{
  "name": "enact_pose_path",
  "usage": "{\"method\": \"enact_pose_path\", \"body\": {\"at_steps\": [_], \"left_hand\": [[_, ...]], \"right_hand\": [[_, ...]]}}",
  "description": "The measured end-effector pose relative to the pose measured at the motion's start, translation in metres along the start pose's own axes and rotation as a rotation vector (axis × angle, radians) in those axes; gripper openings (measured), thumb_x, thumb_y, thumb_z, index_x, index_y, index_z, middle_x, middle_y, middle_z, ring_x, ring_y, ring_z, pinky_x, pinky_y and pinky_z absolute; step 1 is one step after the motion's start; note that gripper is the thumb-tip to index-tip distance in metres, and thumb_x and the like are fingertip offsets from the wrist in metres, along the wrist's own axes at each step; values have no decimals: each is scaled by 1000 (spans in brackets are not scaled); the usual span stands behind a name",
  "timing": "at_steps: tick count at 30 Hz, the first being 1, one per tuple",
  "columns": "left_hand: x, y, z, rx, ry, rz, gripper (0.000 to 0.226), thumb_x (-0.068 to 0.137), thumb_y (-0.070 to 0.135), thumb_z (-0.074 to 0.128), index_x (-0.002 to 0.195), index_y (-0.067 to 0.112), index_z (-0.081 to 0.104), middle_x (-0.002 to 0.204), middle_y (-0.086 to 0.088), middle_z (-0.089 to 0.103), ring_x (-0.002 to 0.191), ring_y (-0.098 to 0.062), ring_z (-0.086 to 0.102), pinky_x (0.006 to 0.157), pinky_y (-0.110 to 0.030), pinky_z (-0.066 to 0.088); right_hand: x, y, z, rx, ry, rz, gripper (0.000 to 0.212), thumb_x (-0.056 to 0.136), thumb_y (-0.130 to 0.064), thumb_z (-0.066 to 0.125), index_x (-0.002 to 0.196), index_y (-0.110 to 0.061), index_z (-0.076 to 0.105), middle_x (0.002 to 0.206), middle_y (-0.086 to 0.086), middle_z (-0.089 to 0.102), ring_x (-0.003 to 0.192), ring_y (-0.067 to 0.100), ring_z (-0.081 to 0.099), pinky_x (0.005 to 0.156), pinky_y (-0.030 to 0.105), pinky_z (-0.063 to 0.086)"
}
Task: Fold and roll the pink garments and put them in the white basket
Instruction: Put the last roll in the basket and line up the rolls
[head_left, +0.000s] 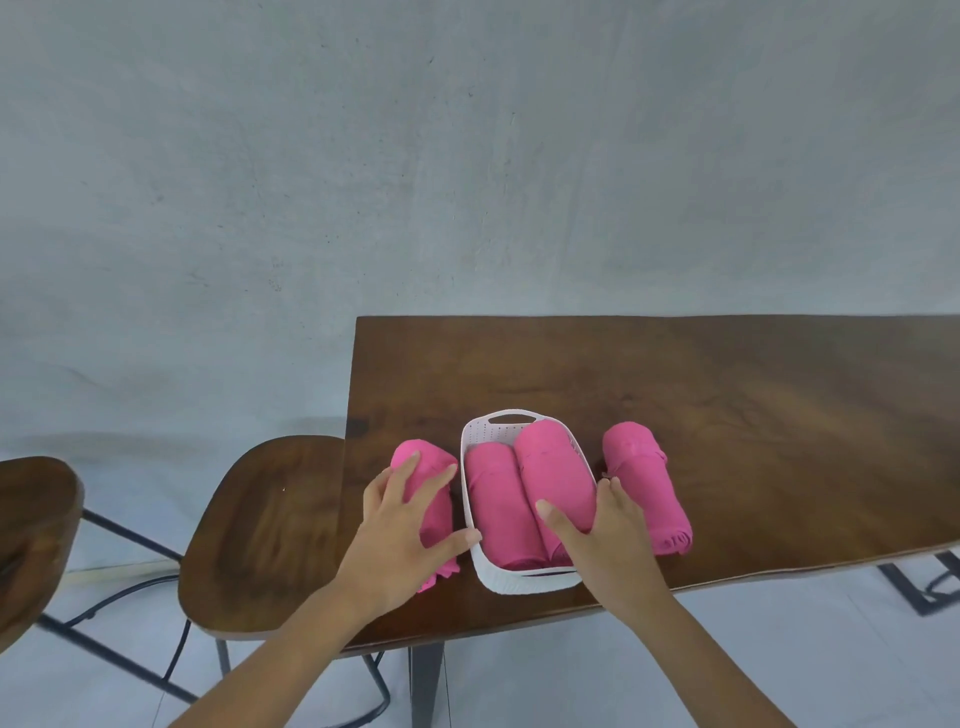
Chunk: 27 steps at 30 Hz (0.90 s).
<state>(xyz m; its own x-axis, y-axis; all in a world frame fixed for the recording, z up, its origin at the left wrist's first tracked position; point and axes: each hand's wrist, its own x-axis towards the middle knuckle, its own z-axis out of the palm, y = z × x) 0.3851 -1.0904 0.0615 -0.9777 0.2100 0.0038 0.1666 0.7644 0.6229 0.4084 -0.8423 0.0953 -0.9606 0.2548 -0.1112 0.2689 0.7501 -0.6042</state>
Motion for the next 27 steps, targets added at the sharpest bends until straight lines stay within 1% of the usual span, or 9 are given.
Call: {"method": "enact_pose_path", "body": {"at_steps": [3,6,9,12,14,18,21,23,27], "left_hand": [[2,1,1,50,-40,12,106,63,104,24,155,51,18,167,17,-1,153,-25,-5,121,-55,23],[3,0,2,46,-46,9,109,61,105,23,155,52,17,167,17,-2,153,-25,-7,121,-56,22],[5,-2,3,36,-42,4,111,60,107,23,155,51,18,167,15,-1,153,-26,-7,121,-57,22],[5,-2,4,30,-38,5,111,60,106,22,156,51,19,167,15,0,154,-27,-6,120,-57,22],[5,-1,4,37,-38,3,111,59,107,20,156,51,18,167,15,0,154,-27,-7,120,-57,22],[4,0,1,26,-54,-7,113,57,107,21,155,51,17,167,17,-2,153,-25,-8,121,-57,21],[4,1,0,5,-61,-14,112,58,106,27,155,52,17,167,17,-3,154,-24,-9,121,-58,20],[3,3,-1,2,-68,-20,112,58,106,30,155,52,18,167,17,-3,153,-23,-10,121,-58,20],[3,7,-3,-27,-61,-47,108,61,103,34,154,49,24,167,17,3,153,-22,-5,120,-57,23]], "right_hand": [[-5,-11,8,-40,36,7,107,79,-72,63,157,-13,19,164,7,23,151,27,21,122,48,25],[-9,-16,14,-72,91,-15,106,81,-61,71,158,-15,15,165,5,21,152,26,17,122,46,23],[-14,-19,14,-131,131,-32,100,83,-56,72,157,-16,18,164,3,25,152,24,17,122,43,21],[-19,-24,13,-166,172,-82,92,84,-51,74,154,-16,26,156,3,37,146,24,31,120,42,30],[-23,-28,14,-164,191,-122,88,84,-45,75,153,-17,29,150,1,43,138,23,40,115,40,37],[-22,-35,12,-80,176,-140,85,82,-28,78,151,-22,29,143,-1,45,123,20,49,100,34,47],[-17,-34,7,18,167,-118,81,79,-20,77,148,-24,34,135,-3,47,111,12,49,87,26,47],[-14,-32,1,102,186,-117,77,77,-18,76,145,-25,39,132,-6,49,112,11,49,87,25,44],[-10,-29,-16,192,239,-134,71,80,-21,77,143,-22,44,131,-9,51,114,10,50,91,28,47]]}}
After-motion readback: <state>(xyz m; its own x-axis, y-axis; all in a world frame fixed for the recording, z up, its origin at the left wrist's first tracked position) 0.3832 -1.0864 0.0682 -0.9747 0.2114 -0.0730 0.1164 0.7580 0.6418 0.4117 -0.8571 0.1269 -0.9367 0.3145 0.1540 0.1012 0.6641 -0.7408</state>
